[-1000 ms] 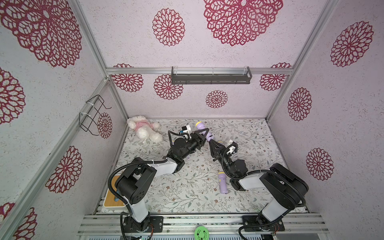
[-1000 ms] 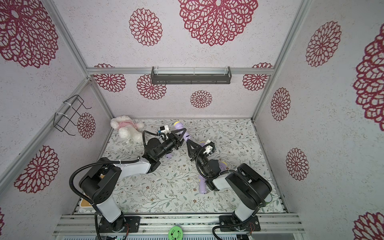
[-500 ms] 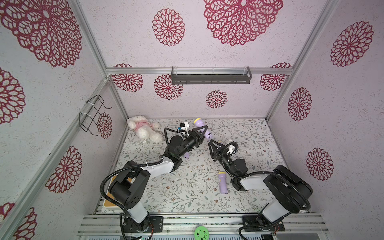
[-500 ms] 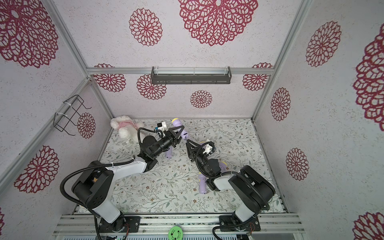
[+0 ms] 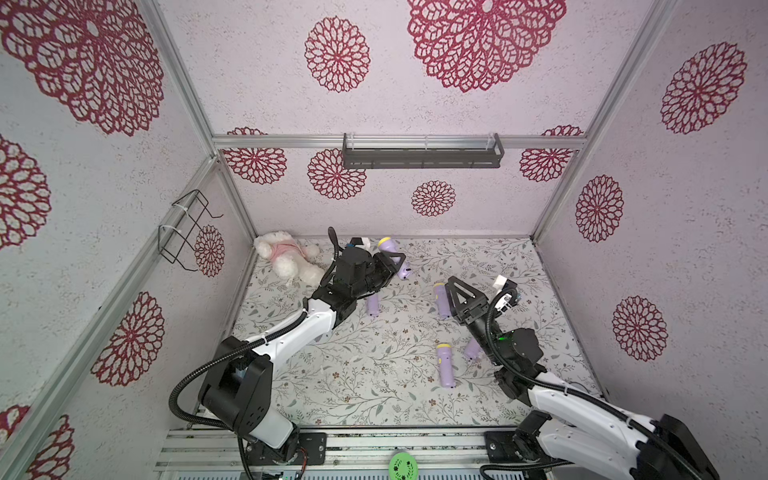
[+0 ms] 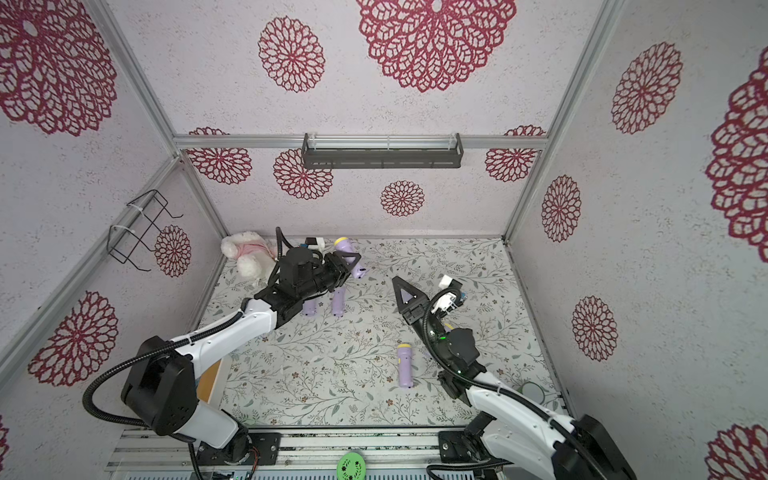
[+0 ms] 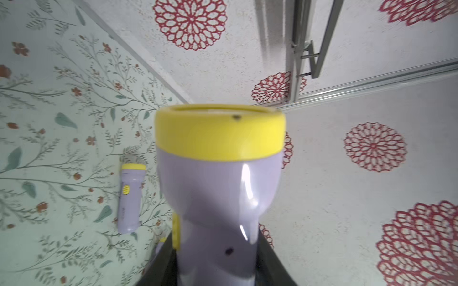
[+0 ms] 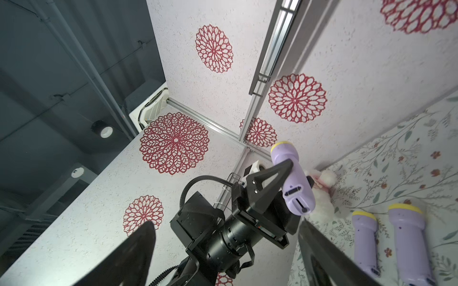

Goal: Close the plug at the bottom of the flashlight
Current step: Close the plug of the flashlight, then place the flashlight at the center of the board.

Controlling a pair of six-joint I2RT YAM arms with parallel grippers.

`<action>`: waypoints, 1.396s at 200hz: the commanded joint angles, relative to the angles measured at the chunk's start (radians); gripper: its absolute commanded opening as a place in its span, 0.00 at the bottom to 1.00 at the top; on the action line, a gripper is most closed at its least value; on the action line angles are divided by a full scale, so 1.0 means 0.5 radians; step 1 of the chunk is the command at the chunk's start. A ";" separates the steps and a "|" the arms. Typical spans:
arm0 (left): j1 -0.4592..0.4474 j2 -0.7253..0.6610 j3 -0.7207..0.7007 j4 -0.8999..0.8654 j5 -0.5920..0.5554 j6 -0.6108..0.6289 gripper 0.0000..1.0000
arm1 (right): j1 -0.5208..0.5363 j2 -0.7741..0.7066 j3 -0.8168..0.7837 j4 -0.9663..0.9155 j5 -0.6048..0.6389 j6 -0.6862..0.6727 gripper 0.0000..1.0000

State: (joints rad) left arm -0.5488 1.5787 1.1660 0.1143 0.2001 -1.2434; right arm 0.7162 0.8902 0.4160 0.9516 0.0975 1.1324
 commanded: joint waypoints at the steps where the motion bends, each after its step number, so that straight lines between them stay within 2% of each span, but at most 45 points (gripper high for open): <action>1: -0.001 0.122 0.181 -0.592 -0.080 0.294 0.00 | 0.003 -0.249 0.063 -0.569 0.178 -0.422 0.99; 37: -0.043 0.405 0.505 -1.050 -0.152 0.476 0.00 | 0.003 -0.573 0.169 -1.163 0.337 -0.770 0.99; 91: -0.123 0.903 1.029 -1.616 -0.326 0.732 0.00 | 0.003 -0.685 0.254 -1.687 0.354 -0.946 0.99; 145: -0.139 1.198 1.308 -1.831 -0.422 0.842 0.00 | 0.003 -0.731 0.231 -1.855 0.306 -1.023 0.99; 192: -0.137 1.380 1.482 -1.924 -0.484 0.893 0.00 | 0.003 -0.761 0.158 -1.827 0.285 -1.008 0.99; 227: -0.133 1.446 1.512 -1.920 -0.579 0.940 0.00 | 0.005 -0.746 0.117 -1.776 0.238 -0.990 0.99; 279: -0.124 1.539 1.554 -1.909 -0.592 0.974 0.00 | 0.005 -0.731 0.082 -1.731 0.213 -0.975 0.99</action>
State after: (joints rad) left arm -0.6163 2.3188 1.9095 -0.8368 -0.0677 -0.7738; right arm 0.7162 0.5251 0.4583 0.0360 0.2207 0.6464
